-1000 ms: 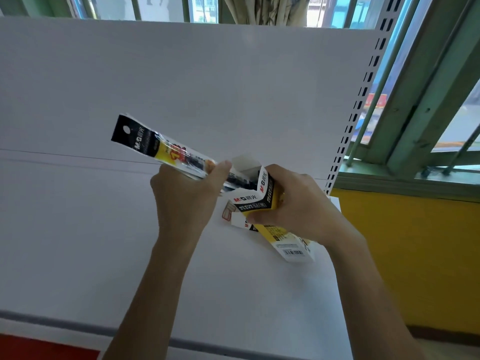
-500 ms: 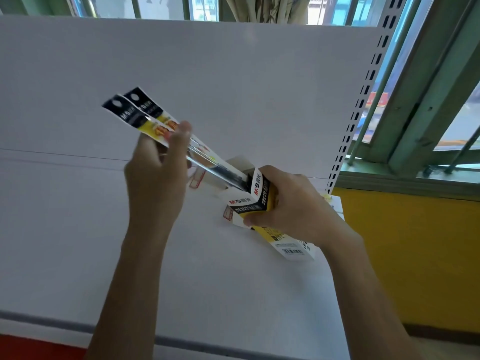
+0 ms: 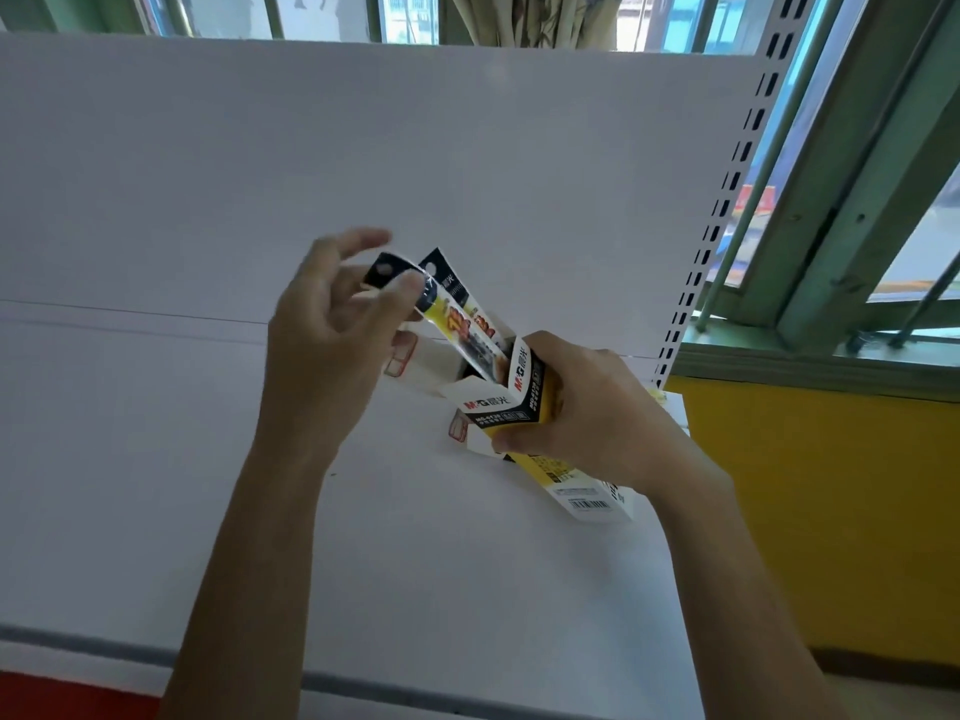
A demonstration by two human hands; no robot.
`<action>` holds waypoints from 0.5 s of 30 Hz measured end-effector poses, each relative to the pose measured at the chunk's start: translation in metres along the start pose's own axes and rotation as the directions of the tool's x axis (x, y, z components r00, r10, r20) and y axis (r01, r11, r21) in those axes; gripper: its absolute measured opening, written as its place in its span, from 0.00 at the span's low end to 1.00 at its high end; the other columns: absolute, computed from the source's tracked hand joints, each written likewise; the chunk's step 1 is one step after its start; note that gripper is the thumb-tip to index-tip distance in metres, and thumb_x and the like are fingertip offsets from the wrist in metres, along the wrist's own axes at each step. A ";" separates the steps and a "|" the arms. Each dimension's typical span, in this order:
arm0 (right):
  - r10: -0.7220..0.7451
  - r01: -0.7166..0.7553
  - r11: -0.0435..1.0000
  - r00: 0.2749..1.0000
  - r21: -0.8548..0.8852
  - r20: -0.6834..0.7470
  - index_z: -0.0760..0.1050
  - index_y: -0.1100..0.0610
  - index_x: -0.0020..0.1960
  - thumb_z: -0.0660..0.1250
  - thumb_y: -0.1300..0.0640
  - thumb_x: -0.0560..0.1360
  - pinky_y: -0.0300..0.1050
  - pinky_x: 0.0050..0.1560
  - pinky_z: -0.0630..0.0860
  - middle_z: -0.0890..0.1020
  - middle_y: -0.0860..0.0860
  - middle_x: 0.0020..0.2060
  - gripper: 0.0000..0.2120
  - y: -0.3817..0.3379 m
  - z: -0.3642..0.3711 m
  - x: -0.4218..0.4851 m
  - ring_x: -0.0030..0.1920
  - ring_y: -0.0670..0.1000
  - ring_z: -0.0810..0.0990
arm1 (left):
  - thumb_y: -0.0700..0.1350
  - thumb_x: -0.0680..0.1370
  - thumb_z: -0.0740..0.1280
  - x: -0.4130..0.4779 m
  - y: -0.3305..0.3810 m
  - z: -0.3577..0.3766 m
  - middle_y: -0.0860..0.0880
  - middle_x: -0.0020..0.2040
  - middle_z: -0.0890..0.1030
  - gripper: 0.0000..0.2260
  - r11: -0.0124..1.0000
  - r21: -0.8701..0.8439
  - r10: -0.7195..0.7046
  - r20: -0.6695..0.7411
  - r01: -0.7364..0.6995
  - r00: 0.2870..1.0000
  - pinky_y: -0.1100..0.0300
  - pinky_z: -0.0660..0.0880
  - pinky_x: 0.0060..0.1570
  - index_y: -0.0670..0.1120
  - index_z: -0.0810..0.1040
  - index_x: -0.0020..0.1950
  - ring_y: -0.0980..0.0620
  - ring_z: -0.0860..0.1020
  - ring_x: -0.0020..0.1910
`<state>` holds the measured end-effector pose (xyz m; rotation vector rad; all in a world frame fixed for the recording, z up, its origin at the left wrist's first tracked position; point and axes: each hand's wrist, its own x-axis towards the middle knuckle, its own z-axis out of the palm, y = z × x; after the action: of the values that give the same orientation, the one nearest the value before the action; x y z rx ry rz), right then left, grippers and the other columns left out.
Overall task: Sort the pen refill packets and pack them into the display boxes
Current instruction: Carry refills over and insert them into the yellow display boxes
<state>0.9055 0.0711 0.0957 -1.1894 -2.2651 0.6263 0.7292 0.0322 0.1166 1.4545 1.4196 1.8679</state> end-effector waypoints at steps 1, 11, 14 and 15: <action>0.000 0.000 1.000 1.000 -0.006 -0.002 0.71 0.48 0.54 0.76 0.50 0.63 0.26 0.32 0.69 0.76 0.40 0.39 0.23 -0.001 0.000 0.000 0.38 0.38 0.73 | 0.47 0.71 0.70 -0.001 0.000 0.000 0.56 0.37 0.83 0.06 0.998 0.047 0.046 0.050 -0.049 0.998 0.63 0.78 0.39 0.55 0.80 0.47 0.60 0.81 0.38; 0.020 -0.020 1.000 1.000 0.007 -0.012 0.70 0.47 0.50 0.76 0.50 0.62 0.27 0.32 0.69 0.76 0.41 0.38 0.22 -0.003 0.000 0.000 0.38 0.39 0.74 | 0.53 0.75 0.64 -0.017 -0.005 0.015 0.57 0.39 0.82 0.03 0.953 0.238 0.156 0.141 -0.187 0.978 0.71 0.73 0.35 0.57 0.78 0.46 0.62 0.81 0.38; 0.026 -0.026 1.000 0.999 0.000 -0.044 0.68 0.47 0.48 0.77 0.49 0.61 0.27 0.33 0.68 0.75 0.41 0.36 0.22 -0.003 0.000 0.000 0.36 0.39 0.73 | 0.57 0.76 0.55 -0.020 -0.005 0.019 0.55 0.41 0.83 0.15 0.921 0.321 0.050 0.460 -0.219 0.886 0.65 0.73 0.40 0.57 0.81 0.48 0.59 0.80 0.42; 0.027 -0.027 1.000 0.998 0.011 -0.050 0.69 0.47 0.48 0.77 0.49 0.60 0.27 0.33 0.68 0.75 0.41 0.36 0.22 -0.003 0.000 0.000 0.36 0.39 0.74 | 0.57 0.76 0.54 -0.019 -0.006 0.020 0.53 0.41 0.84 0.16 0.930 0.313 0.038 0.442 -0.194 0.896 0.65 0.73 0.41 0.56 0.81 0.47 0.60 0.79 0.43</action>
<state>0.9040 0.0699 0.0977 -1.2193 -2.2047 0.6108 0.7529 0.0294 0.1010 2.0149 1.5090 1.2703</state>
